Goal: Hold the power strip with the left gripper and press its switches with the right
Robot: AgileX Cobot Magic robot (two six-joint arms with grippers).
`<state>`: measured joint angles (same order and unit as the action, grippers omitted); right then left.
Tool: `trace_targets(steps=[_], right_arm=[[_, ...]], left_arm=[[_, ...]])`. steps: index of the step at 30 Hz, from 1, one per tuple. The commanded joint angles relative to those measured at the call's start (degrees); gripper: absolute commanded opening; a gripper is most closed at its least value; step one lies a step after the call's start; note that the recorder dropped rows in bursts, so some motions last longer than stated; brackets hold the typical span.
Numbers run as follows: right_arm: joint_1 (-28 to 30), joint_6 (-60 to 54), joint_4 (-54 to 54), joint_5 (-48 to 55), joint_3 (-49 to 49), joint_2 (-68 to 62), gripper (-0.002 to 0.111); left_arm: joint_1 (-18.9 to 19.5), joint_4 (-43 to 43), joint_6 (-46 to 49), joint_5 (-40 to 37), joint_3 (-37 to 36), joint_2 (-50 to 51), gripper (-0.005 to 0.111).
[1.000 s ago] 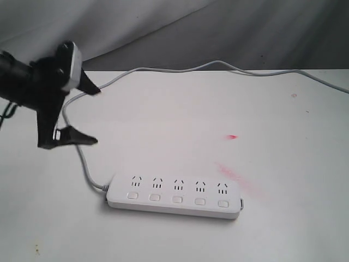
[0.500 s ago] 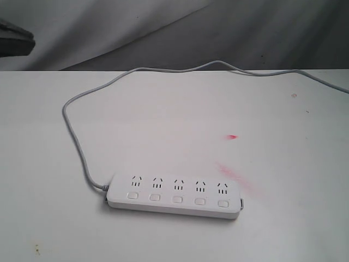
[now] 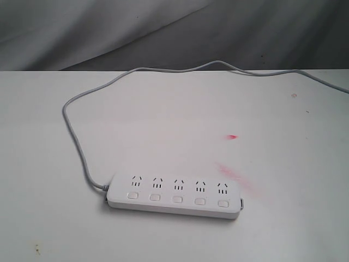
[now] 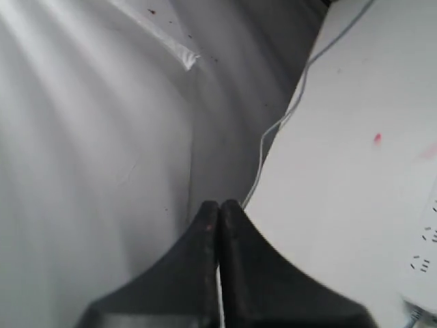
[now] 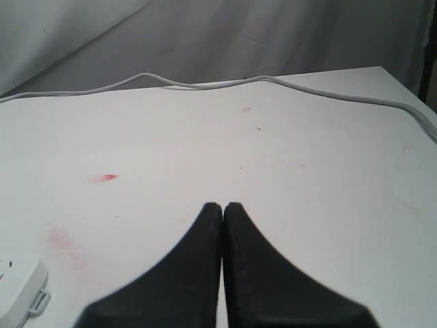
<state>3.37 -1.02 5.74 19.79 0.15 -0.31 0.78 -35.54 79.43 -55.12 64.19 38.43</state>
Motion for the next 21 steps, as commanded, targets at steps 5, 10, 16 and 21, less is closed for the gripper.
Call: trace_targets(steps=[5,10,16,21], right_arm=[[0.06,-0.24,-0.65,-0.05,-0.15,0.31,0.0],[0.06,-0.24,-0.65,-0.05,-0.15,0.31,0.0],[0.06,-0.24,-0.65,-0.05,-0.15,0.31,0.0],[0.06,-0.24,-0.65,-0.05,-0.15,0.31,0.0]], left_arm=[[-0.02,18.24,-42.17,17.51,-2.15,-7.23,0.001],[-0.02,29.82,-61.21,24.86,-8.17,-13.24,0.001],[-0.02,30.43,-71.19,30.73,-19.22,-21.55,0.001],[-0.02,30.43,-77.76,31.18,-29.42,-26.86,0.001]])
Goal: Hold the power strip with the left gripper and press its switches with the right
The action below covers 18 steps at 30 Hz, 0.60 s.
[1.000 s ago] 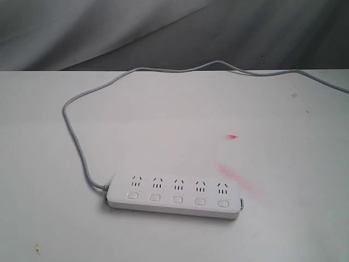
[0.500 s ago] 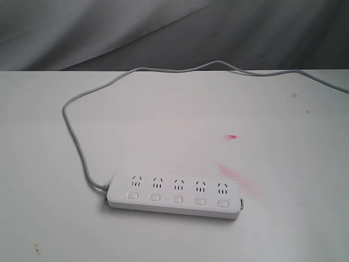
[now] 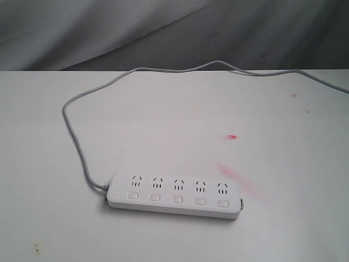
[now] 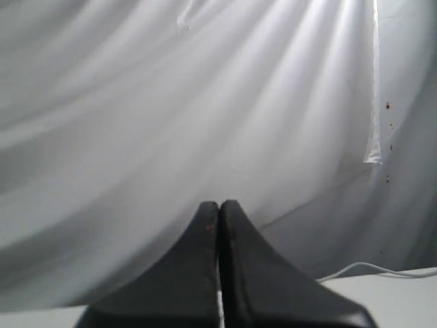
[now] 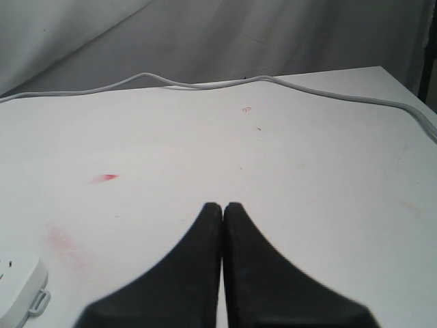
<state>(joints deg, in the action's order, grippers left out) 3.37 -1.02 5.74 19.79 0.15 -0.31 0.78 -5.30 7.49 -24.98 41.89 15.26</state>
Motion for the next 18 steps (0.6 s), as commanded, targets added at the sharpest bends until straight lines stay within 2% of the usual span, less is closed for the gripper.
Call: trace_targets(steps=[1,7,15,18], right_arm=[[0.06,-0.24,-0.65,-0.05,-0.15,0.31,0.0],[0.06,-0.24,-0.65,-0.05,-0.15,0.31,0.0],[0.06,-0.24,-0.65,-0.05,-0.15,0.31,0.0],[0.06,-0.24,-0.65,-0.05,-0.15,0.31,0.0]], left_arm=[[-0.02,0.19,-6.97,1.04,-9.08,-4.69,0.001],[-0.02,0.19,-10.13,1.52,-17.97,-9.86,0.001],[5.49,0.19,-10.9,4.41,-27.17,-15.26,0.001],[5.35,-0.04,-12.67,7.13,-30.35,-15.26,0.001]])
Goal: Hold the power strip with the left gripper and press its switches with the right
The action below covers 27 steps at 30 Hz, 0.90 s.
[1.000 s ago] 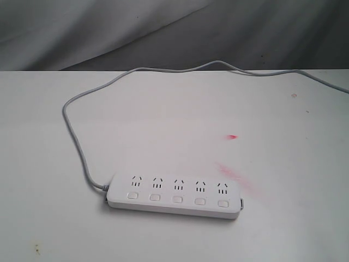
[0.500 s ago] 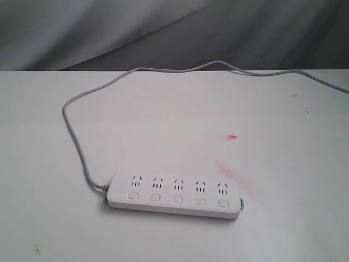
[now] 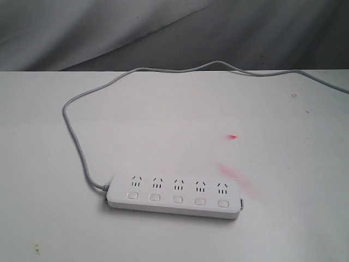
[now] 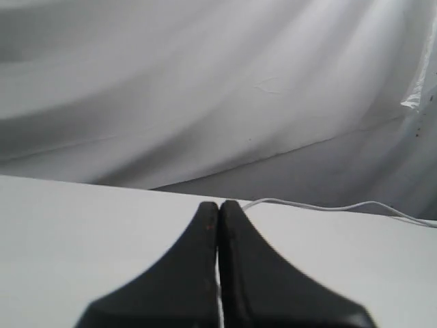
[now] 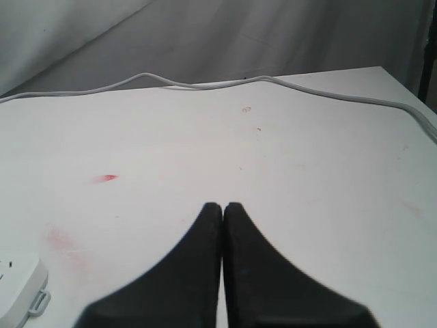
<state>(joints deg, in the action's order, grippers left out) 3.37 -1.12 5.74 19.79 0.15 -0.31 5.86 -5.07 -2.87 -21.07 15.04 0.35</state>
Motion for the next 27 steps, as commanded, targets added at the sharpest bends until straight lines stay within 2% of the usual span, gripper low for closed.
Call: trace_targets(steps=[1,4,8,13,19,27], right_arm=[[0.06,-0.14,-0.65,-0.05,-0.15,0.31,0.0],[0.06,-0.14,-0.65,-0.05,-0.15,0.31,0.0],[0.06,-0.14,-0.65,-0.05,-0.15,0.31,0.0],[0.06,-0.14,-0.65,-0.05,-0.15,0.31,0.0],[0.06,-0.14,-0.65,-0.05,-0.15,0.31,0.0],[0.06,-0.14,-0.65,-0.05,-0.15,0.31,0.0]], left_arm=[[-0.42,-0.27,-3.22,4.55,-4.67,-0.35,0.001],[-3.52,-0.27,-4.43,7.69,-7.7,-0.35,0.001],[-6.33,0.11,-3.81,7.44,-8.47,-0.35,0.001],[-9.15,5.94,-2.59,5.77,-8.47,-0.35,0.001],[-9.26,6.09,-3.54,0.45,-8.61,-0.35,0.001],[-9.16,5.7,-8.78,4.56,-13.85,-0.35,0.001]])
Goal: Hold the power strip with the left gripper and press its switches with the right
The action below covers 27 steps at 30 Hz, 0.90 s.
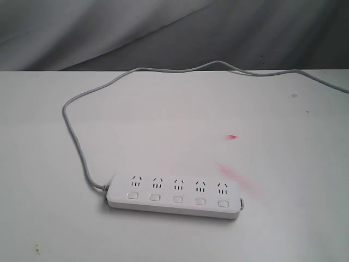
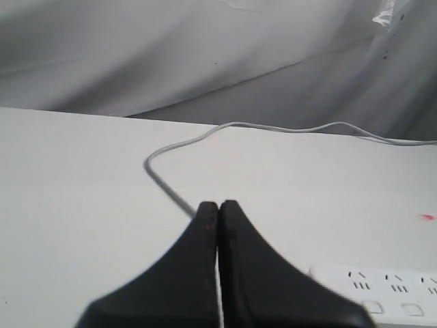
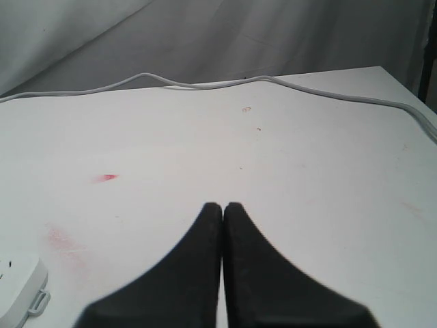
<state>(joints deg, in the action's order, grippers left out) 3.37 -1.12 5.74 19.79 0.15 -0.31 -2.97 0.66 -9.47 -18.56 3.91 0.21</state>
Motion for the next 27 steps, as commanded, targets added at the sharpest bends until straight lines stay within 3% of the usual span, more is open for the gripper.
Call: trace_targets(steps=[1,10,18,27], right_arm=[[0.06,-0.14,-0.65,-0.05,-0.15,0.31,0.0],[0.06,-0.14,-0.65,-0.05,-0.15,0.31,0.0],[0.06,-0.14,-0.65,-0.05,-0.15,0.31,0.0],[0.06,-0.14,-0.65,-0.05,-0.15,0.31,0.0]], left_arm=[[-0.33,0.21,-2.07,2.05,-3.51,-0.21,0.001],[-0.33,1.04,-1.75,3.16,-3.91,-0.21,0.001],[-0.33,-3.08,10.02,3.8,-3.91,-0.21,0.001],[-0.33,-2.81,10.02,3.19,-3.91,-0.21,0.001]])
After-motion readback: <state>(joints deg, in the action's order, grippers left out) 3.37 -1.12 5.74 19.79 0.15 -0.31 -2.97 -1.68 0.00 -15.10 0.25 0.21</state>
